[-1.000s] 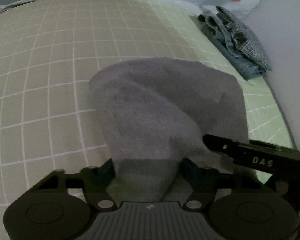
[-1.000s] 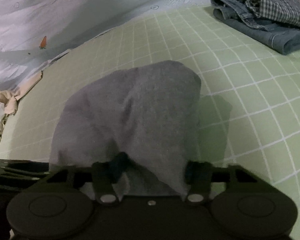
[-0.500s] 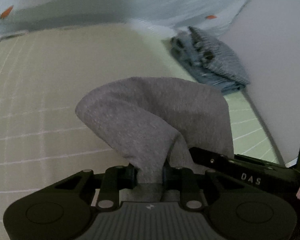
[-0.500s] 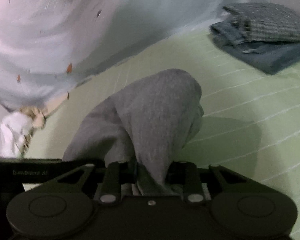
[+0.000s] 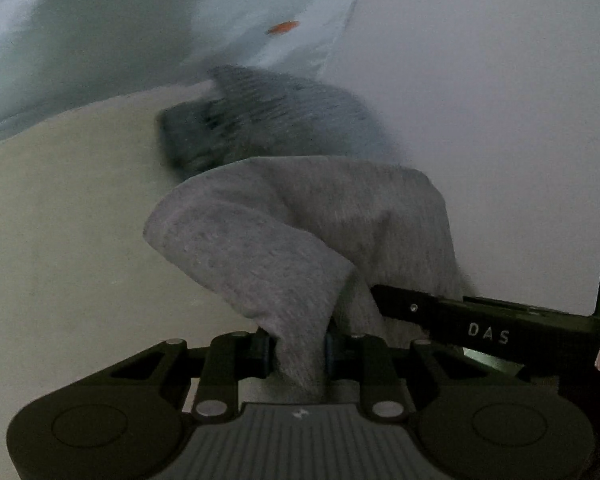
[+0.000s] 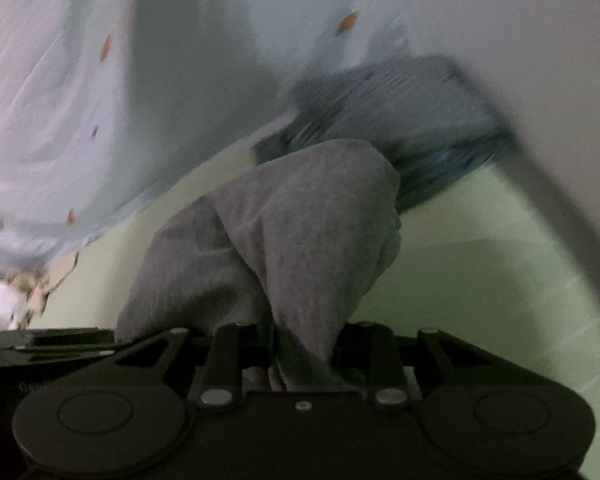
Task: Fold clothes
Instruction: 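Carry the sweatpants with both grippers onto the jeans and plaid shirt stack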
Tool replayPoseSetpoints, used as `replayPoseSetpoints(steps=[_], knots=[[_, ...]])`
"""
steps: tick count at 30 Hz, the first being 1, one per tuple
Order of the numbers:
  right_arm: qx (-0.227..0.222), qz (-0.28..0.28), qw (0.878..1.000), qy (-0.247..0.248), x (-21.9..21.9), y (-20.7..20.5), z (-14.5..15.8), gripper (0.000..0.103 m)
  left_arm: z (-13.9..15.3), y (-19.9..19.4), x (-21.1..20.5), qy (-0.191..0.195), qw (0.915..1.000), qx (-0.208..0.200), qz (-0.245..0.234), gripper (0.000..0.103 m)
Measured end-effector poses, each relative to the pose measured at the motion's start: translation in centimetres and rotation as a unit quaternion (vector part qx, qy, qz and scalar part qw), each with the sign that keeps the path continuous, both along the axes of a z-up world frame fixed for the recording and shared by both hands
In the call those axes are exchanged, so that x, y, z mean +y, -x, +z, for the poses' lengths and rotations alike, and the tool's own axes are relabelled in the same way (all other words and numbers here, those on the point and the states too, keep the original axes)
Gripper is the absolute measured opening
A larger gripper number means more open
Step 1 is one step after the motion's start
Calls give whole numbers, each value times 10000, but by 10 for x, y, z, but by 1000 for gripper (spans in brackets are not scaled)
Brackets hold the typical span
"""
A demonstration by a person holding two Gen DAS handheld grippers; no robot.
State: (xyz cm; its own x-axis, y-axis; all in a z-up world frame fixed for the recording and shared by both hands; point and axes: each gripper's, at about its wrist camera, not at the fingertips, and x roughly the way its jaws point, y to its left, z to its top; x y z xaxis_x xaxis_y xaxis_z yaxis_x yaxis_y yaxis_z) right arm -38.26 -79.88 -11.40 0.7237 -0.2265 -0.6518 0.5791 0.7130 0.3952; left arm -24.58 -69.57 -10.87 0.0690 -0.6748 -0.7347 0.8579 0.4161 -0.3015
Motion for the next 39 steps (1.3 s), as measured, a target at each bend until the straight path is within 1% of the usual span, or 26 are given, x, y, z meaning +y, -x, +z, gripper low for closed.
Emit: replayPoseSetpoints(steps=[2, 5, 7, 11, 12, 13, 14, 15, 16, 17, 19, 20, 21, 22, 23, 24, 25, 26, 27, 29, 31, 33, 34, 35, 38, 39], knots=[[-107, -61, 9999, 118, -30, 5, 11, 26, 11, -6, -30, 129, 9999, -51, -66, 25], [-349, -135, 9989, 279, -73, -1, 25, 26, 28, -19, -74, 337, 9992, -165, -156, 25], [-581, -183, 9975, 366, -107, -14, 36, 26, 41, -33, -106, 505, 9980, -345, -168, 25], [-995, -256, 9935, 495, -173, -49, 51, 27, 60, -76, -162, 774, 9948, -660, -93, 26], [-1080, -273, 9923, 534, -189, -60, 53, 28, 56, -88, -174, 748, 9948, -690, -39, 27], [-1066, -333, 9921, 577, -204, -73, 48, 29, 51, -100, -187, 720, 9948, -719, 16, 28], [-1045, -395, 9918, 620, -219, -87, 43, 30, 47, -113, -200, 691, 9948, -748, 71, 34], [-1024, -457, 9915, 662, -234, -100, 38, 37, 43, -125, -212, 663, 9947, -777, 126, 37], [-1003, -520, 9911, 705, -249, -113, 33, 46, 28, -138, -224, 461, 9958, -768, 213, 37], [-795, -655, 9918, 754, -260, -126, 21, 48, 12, -151, -237, 254, 9964, -757, 299, 38], [-349, -887, 9917, 861, -277, -148, -3, 49, -19, -177, -261, -161, 9960, -736, 473, 41], [-122, -976, 9909, 919, -283, -157, -16, 49, -31, -183, -264, -199, 9956, -756, 524, 46], [8, -962, 9908, 954, -284, -161, -28, 49, -43, -189, -267, -232, 9951, -778, 574, 51], [131, -941, 9906, 988, -284, -165, -40, 50, -51, -192, -265, -195, 9957, -707, 565, 54], [143, -941, 9905, 997, -282, -164, -46, 49, -56, -196, -263, -159, 9961, -640, 579, 60], [148, -942, 9904, 1003, -279, -162, -52, 50, -61, -200, -260, -123, 9965, -574, 594, 69], [153, -944, 9903, 1010, -276, -160, -58, 51, -65, -203, -258, -87, 9968, -507, 609, 76], [157, -945, 9902, 1017, -273, -158, -64, 52, -66, -204, -252, -60, 9968, -467, 651, 81], [125, -978, 9900, 1004, -272, -156, -64, 55, -67, -206, -248, 13, 9971, -388, 656, 83], [179, -1026, 9894, 1009, -267, -153, -59, 59, -61, -198, -238, 52, 9962, -486, 720, 88], [247, -1099, 9875, 1103, -256, -151, -52, 66, -57, -195, -230, 103, 9951, -659, 733, 88], [129, -1111, 9866, 1184, -245, -140, -47, 71, -49, -182, -217, 137, 9933, -939, 666, 88], [52, -1072, 9870, 1192, -235, -134, -45, 77, -47, -177, -210, 129, 9928, -1013, 629, 88], [70, -1005, 9883, 1148, -226, -130, -46, 80, -43, -172, -202, 110, 9926, -1024, 640, 88], [538, -991, 9878, 1073, -199, -122, -51, 80, -30, -160, -172, 14, 9921, -1032, 711, 88], [521, -1013, 9877, 1069, -190, -115, -48, 80, -27, -154, -161, -31, 9918, -1051, 724, 88]])
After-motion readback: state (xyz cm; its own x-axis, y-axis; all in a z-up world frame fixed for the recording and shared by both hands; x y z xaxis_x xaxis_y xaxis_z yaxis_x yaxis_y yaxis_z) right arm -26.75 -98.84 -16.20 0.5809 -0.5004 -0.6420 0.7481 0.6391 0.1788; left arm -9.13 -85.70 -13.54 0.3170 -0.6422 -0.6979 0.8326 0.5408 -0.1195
